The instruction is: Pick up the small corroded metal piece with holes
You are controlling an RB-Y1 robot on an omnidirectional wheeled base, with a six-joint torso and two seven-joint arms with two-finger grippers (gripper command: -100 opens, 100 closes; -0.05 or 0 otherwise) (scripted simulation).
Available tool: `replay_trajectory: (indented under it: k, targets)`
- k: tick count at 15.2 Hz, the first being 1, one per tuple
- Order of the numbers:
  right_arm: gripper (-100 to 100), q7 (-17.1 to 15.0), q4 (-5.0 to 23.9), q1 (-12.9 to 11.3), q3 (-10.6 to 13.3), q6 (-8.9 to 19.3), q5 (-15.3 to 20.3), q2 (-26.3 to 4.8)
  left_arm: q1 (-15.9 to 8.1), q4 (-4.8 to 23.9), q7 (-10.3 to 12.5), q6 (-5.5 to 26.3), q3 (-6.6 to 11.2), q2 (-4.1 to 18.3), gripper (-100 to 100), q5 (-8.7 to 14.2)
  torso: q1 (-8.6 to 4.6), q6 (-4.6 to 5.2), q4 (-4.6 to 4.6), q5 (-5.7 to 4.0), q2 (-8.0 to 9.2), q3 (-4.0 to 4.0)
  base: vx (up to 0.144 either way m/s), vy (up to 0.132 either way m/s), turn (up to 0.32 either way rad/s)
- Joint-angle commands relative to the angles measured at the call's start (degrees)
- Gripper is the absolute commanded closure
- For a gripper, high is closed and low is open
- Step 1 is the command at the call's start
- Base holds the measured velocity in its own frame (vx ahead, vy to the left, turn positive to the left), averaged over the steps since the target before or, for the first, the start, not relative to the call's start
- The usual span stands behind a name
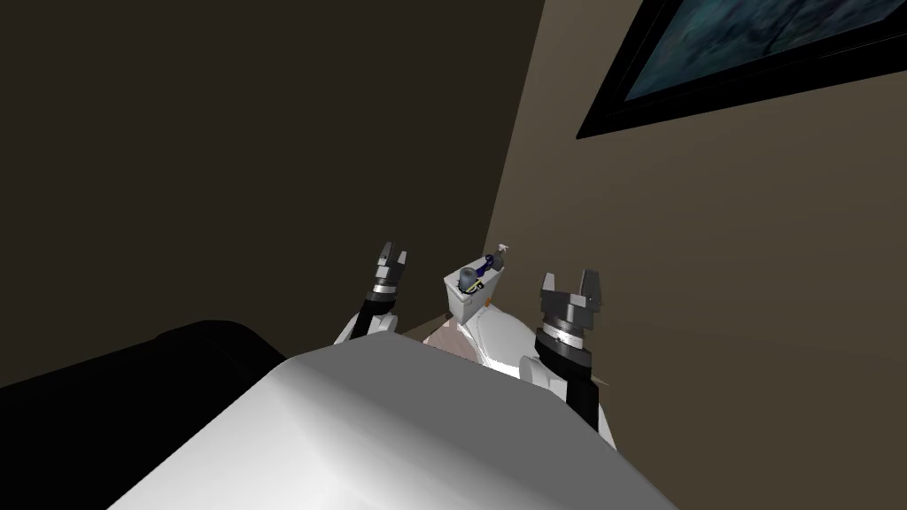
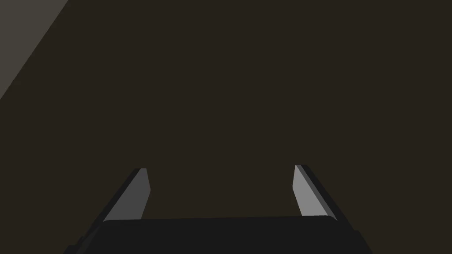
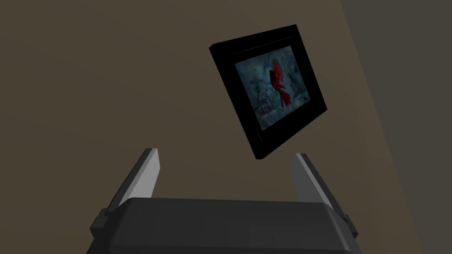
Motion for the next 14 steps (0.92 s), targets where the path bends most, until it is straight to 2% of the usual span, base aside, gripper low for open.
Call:
replay_trajectory:
  k: [1, 2, 6, 7, 9, 10, 12, 13, 14]
  targets:
    - [-100, 0.55, 0.43, -0.23, 0.02, 0.18, 0.49, -2.74, 0.00, 0.00, 0.00, 0.00, 0.00, 0.00, 0, 0.00, 0.00, 0.00, 0.00, 0.00, 0.00, 0.00, -0.001, 0.003, 0.013]
    - [-100, 0.55, 0.43, -0.23, 0.02, 0.18, 0.49, -2.74, 0.00, 0.00, 0.00, 0.00, 0.00, 0.00, 0, 0.00, -0.01, 0.00, 0.00, 0.00, 0.00, 0.00, -0.002, 0.005, 0.015]
    - [-100, 2.78, 2.18, -1.16, 0.12, 0.91, 2.44, -8.32, 0.00, 0.00, 0.00, 0.00, 0.00, 0.00, 0, 0.00, 0.01, 0.00, 0.00, 0.00, 0.02, 0.01, -0.005, 0.008, 0.027]
    - [-100, 2.78, 2.18, -1.16, 0.12, 0.91, 2.44, -8.39, 0.00, 0.00, 0.00, 0.00, 0.00, 0.00, 0, 0.00, 0.01, -0.01, 0.00, 0.00, 0.02, 0.01, -0.005, 0.010, 0.020]
    - [-100, 5.09, 4.00, -2.12, 0.23, 1.67, 4.47, -11.49, 0.00, 0.00, 0.00, 0.00, 0.00, 0.00, 0, 0.00, 0.02, -0.01, 0.00, 0.00, 0.01, 0.00, -0.005, 0.015, 0.046]
    - [-100, 5.09, 4.00, -2.12, 0.23, 1.67, 4.47, -11.79, 0.00, 0.00, 0.00, 0.00, 0.00, 0.00, 0, 0.00, 0.03, -0.02, 0.00, 0.01, 0.01, 0.00, -0.006, 0.015, 0.046]
    - [-100, 7.97, 6.27, -3.33, 0.35, 2.62, 7.01, -14.82, 0.00, 0.00, 0.00, 0.00, 0.00, 0.00, 0, 0.00, 0.04, -0.01, 0.00, 0.01, 0.02, 0.01, -0.010, 0.021, 0.054]
    - [-100, 7.97, 6.27, -3.33, 0.35, 2.62, 7.01, -14.85, 0.00, 0.00, 0.00, 0.00, 0.00, 0.00, 0, 0.00, 0.06, -0.02, 0.00, 0.01, 0.02, 0.01, -0.009, 0.025, 0.050]
    - [-100, 9.59, 7.56, -4.01, 0.43, 3.16, 8.44, -16.26, 0.00, 0.00, 0.00, 0.00, 0.00, 0.00, 0, 0.00, 0.07, -0.01, 0.00, 0.01, 0.02, 0.01, -0.010, 0.022, 0.045]
